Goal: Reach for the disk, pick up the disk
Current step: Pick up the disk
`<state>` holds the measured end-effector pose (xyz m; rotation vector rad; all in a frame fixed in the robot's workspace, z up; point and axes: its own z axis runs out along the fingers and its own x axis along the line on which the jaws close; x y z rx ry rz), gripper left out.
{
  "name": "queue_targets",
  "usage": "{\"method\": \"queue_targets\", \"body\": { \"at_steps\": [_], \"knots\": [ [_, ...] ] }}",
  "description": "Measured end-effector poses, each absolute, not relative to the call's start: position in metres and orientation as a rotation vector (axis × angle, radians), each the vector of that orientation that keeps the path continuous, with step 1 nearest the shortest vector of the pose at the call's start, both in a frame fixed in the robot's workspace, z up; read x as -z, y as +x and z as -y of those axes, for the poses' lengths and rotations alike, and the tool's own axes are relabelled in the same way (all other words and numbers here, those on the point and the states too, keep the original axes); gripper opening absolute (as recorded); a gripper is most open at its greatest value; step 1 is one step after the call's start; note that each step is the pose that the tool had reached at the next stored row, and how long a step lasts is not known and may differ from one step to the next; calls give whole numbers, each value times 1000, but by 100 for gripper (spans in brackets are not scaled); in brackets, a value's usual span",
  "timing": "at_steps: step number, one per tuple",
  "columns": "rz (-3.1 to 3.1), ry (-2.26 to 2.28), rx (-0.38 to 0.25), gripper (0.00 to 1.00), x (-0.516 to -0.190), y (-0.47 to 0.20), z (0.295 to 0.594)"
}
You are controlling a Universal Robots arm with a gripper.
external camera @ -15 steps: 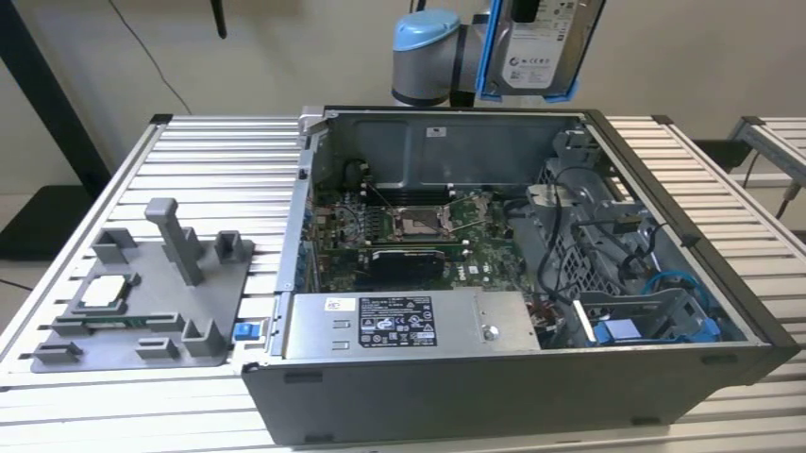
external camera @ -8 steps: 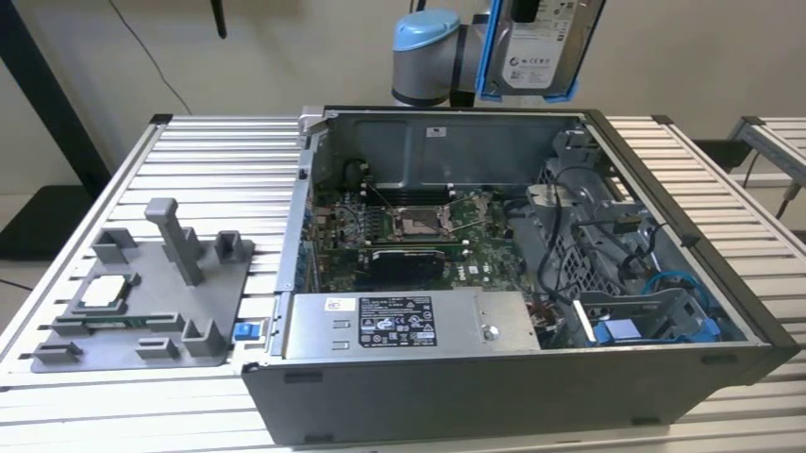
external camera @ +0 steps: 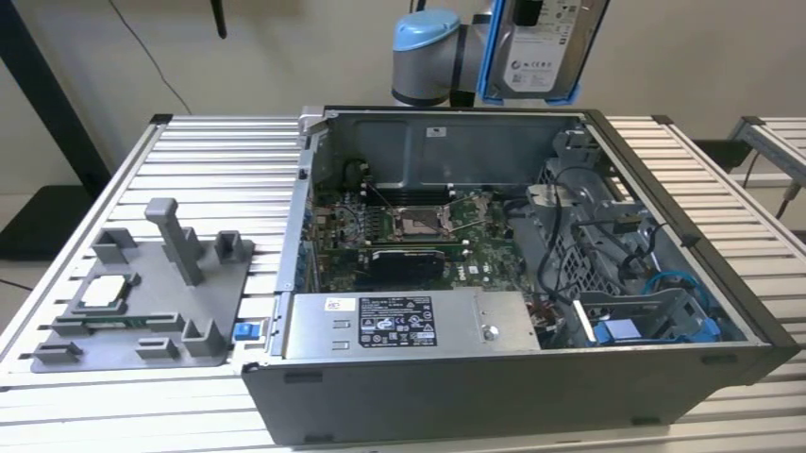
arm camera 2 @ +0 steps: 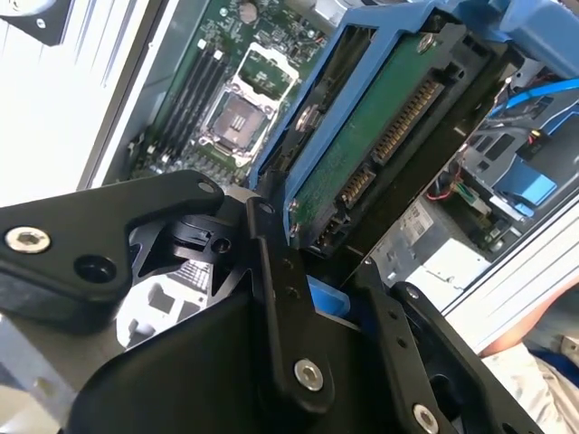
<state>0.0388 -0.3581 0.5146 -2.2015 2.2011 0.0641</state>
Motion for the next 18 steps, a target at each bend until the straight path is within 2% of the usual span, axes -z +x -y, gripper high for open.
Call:
{"method": "queue_targets", "body": {
  "at_steps": [18],
  "knots": [
    [-2201, -2202, -64, 0, -512, 41, 375]
  ]
}}
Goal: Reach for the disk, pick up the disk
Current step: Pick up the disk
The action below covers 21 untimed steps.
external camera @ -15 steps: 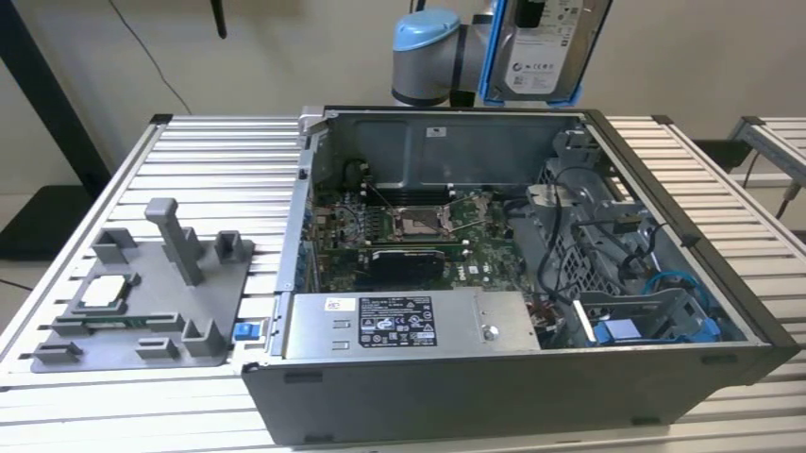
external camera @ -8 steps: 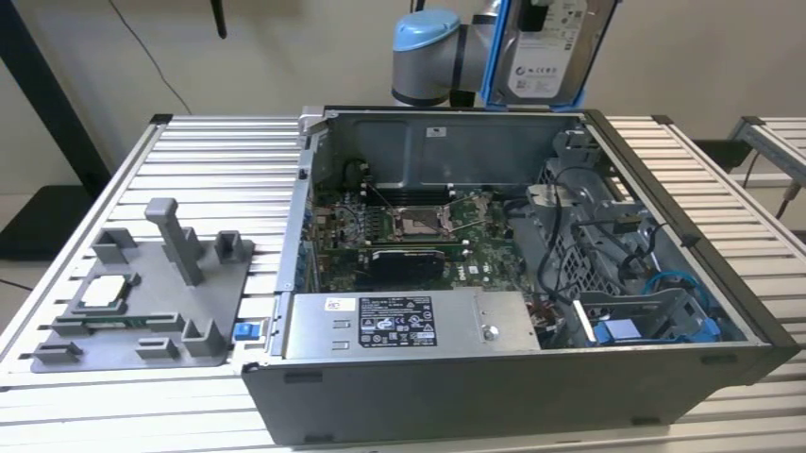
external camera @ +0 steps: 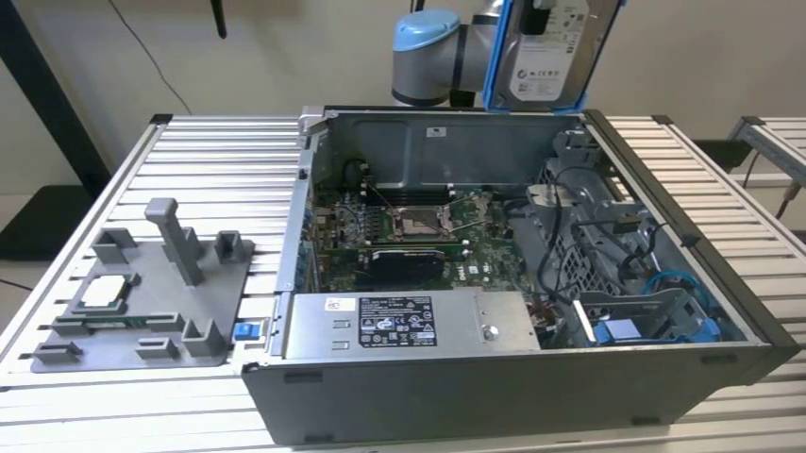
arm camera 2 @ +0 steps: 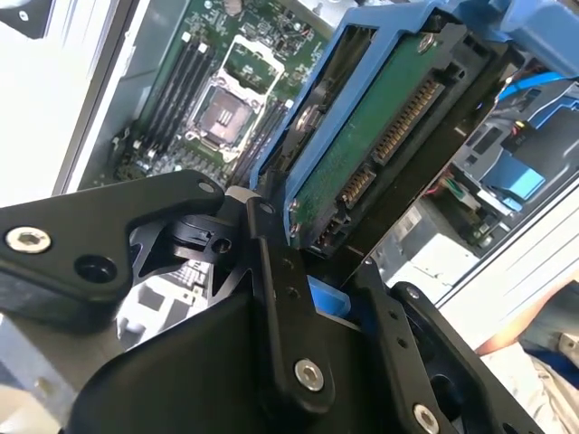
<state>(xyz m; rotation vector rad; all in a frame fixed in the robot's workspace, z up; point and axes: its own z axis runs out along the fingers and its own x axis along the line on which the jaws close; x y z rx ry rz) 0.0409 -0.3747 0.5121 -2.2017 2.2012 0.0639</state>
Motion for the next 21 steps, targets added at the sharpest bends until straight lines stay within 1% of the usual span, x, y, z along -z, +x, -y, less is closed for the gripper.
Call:
{"method": "queue_targets", "body": {
  "at_steps": [21],
  "knots": [
    [-2201, -2202, -63, 0, -508, 41, 385]
  ]
}}
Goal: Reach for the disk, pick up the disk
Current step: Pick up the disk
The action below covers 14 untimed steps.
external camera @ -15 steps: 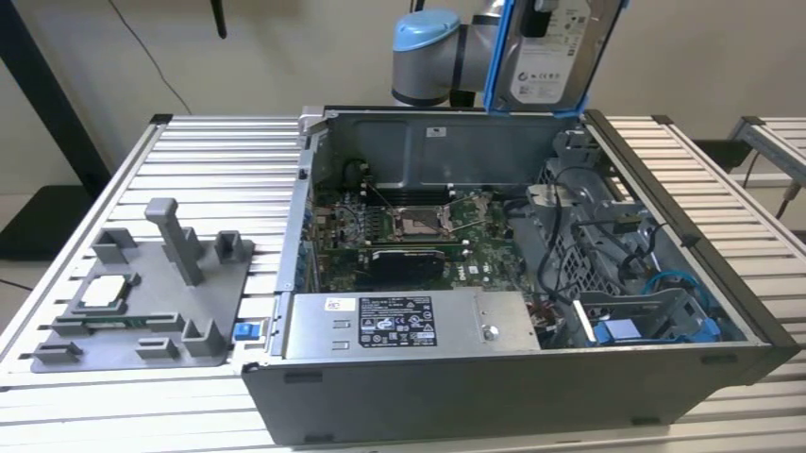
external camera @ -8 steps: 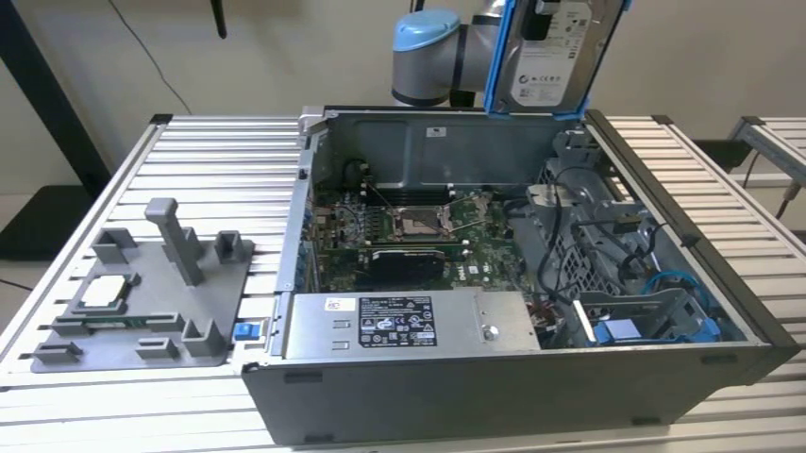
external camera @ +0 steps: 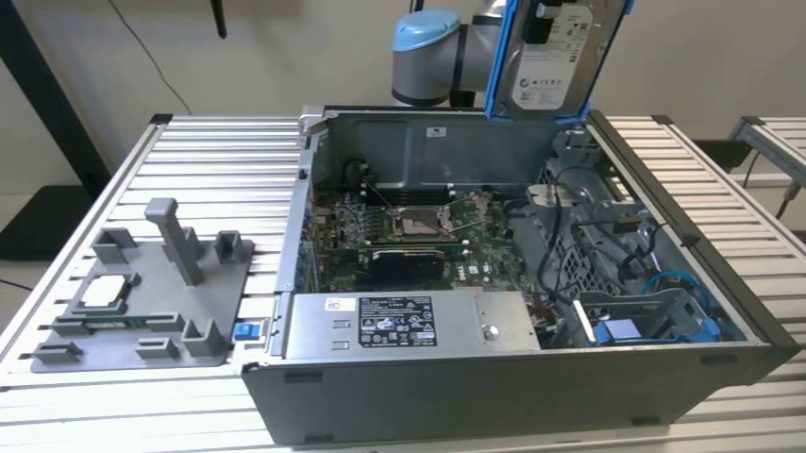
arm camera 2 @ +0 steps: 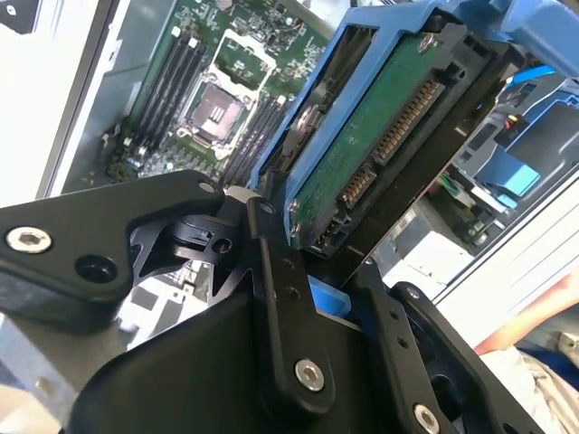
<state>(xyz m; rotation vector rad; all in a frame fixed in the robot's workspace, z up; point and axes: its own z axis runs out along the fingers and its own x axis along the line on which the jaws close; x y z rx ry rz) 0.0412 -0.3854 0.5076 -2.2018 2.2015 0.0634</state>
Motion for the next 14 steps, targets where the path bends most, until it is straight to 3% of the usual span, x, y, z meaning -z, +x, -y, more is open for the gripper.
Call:
{"method": "queue_targets", "body": {
  "at_steps": [14],
  "knots": [
    [-2202, -2202, -63, 0, -504, 41, 392]
  ]
}}
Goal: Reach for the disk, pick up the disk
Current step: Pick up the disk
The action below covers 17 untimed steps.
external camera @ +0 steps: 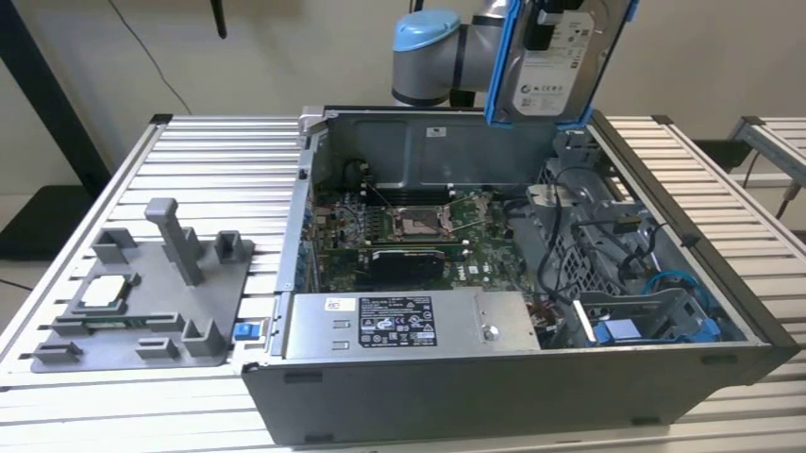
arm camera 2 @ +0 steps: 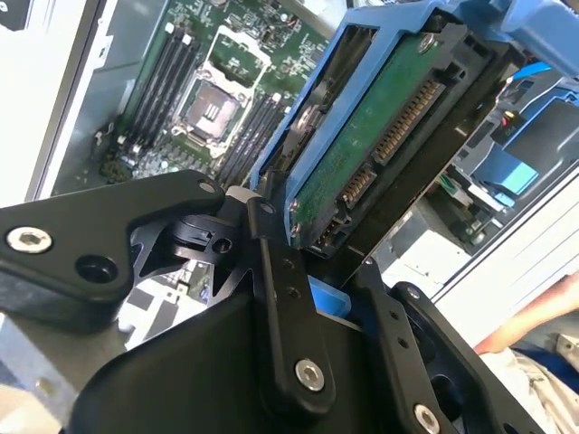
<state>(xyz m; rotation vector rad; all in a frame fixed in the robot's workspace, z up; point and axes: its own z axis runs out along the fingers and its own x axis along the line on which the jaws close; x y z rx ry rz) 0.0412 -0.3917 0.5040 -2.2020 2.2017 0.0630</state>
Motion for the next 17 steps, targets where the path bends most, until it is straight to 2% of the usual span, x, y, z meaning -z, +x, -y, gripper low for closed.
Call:
{"method": "queue_targets", "body": {
  "at_steps": [17],
  "knots": [
    [-2204, -2205, -58, 0, -501, 50, 416]
  ]
}}
